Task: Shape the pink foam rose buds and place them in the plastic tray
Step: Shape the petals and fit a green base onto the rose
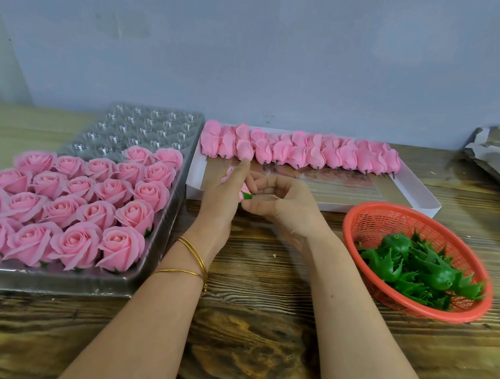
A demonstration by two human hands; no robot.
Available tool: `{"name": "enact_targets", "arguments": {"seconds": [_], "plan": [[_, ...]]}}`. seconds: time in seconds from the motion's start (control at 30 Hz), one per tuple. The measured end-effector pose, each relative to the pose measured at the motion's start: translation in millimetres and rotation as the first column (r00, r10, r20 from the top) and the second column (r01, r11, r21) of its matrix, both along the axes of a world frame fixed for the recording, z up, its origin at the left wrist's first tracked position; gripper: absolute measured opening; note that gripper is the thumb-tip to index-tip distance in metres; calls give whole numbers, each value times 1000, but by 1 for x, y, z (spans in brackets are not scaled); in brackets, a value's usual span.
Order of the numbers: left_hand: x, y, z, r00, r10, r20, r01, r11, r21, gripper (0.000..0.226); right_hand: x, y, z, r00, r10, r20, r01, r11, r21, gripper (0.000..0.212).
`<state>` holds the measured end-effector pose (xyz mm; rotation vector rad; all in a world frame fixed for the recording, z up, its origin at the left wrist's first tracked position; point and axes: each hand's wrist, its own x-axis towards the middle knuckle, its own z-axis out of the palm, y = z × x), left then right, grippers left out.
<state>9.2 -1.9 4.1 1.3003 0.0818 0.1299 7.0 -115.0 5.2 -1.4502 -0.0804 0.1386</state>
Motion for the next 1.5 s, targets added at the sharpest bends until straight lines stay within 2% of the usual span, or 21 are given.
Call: {"name": "enact_targets", "arguments": {"seconds": [0.17, 0.3, 0.43, 0.63, 0.77, 1.0, 1.13, 1.2, 1.3, 1.5], "plan": [[1, 2, 1, 1000, -24, 0, 24, 998, -58, 56, -2, 0, 5, 996, 36, -76, -29, 995, 90, 17], [5, 5, -1, 998, -53, 16, 54, 994, -94, 57, -3, -4, 7, 986, 94, -134, -91, 995, 25, 11], [7, 5, -5, 996, -82, 29, 83, 994, -69, 59, -4, -3, 6, 966, 194, -170, -192, 981, 31, 13], [5, 6, -5, 993, -110, 31, 111, 994, -18, 42, -3, -4, 4, 976, 170, -134, -161, 984, 75, 15], [4, 5, -5, 994, -107, 25, 108, 994, -21, 35, -4, -3, 3, 985, 148, -92, -141, 986, 84, 23], [3, 4, -4, 992, -122, 15, 122, 992, 20, 35, -6, -1, 4, 997, 60, -50, -59, 998, 11, 23], [3, 2, -4, 996, -87, 9, 87, 996, 1, 37, -7, 1, 4, 1000, 4, -26, -4, 1000, -7, 36], [4, 2, -5, 998, -61, -1, 61, 998, 0, 43, -6, 1, 5, 1000, -9, -29, 10, 1000, 10, 35], [4, 2, -4, 998, -62, -2, 62, 998, 8, 49, -5, 0, 3, 999, 39, -29, -38, 998, 50, 24], [4, 2, -4, 996, -94, 1, 94, 995, 28, 53, -1, -2, 1, 979, 201, -18, -193, 959, 206, 32]]}}
